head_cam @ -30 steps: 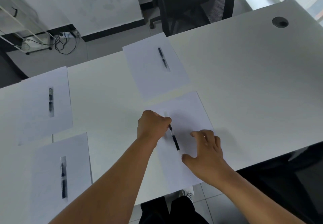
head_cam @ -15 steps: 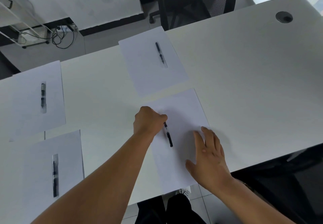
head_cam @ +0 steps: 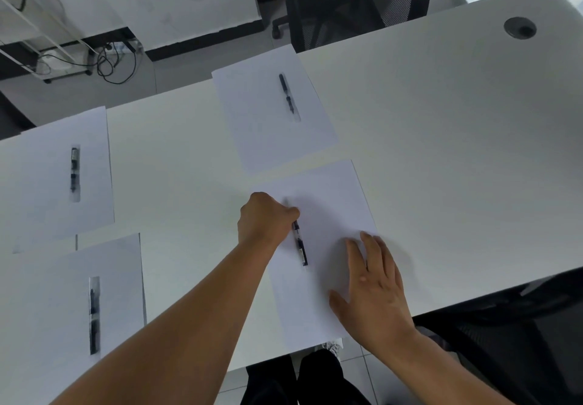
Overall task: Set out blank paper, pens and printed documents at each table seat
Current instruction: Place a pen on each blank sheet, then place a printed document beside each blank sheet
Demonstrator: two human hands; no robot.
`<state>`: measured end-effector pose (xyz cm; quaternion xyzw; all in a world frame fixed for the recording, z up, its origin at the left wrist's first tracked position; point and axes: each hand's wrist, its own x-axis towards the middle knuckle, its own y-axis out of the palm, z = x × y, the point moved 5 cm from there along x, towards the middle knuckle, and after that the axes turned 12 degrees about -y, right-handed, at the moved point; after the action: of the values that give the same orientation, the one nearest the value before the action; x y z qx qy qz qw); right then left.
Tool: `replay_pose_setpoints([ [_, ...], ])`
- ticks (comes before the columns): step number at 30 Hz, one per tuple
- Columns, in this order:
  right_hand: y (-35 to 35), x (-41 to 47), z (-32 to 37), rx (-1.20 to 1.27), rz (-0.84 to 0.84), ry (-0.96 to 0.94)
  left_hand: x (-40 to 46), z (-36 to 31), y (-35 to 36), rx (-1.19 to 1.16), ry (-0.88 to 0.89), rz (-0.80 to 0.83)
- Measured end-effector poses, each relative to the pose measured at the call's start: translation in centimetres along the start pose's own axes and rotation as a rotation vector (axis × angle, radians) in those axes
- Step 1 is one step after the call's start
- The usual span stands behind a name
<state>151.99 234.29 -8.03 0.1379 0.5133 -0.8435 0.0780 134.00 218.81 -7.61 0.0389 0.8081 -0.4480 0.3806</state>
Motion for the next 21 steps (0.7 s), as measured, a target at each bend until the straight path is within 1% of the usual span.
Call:
replay_pose_setpoints([
  [11, 0.1, 0.1, 0.0, 0.003, 0.007, -0.004, -0.3, 0.8, -0.3, -0.004, -0.007, -0.007],
  [21, 0.0, 0.2, 0.2, -0.027, 0.035, 0.012, -0.8, 1.5, -1.5, -0.033, -0.01, 0.02],
])
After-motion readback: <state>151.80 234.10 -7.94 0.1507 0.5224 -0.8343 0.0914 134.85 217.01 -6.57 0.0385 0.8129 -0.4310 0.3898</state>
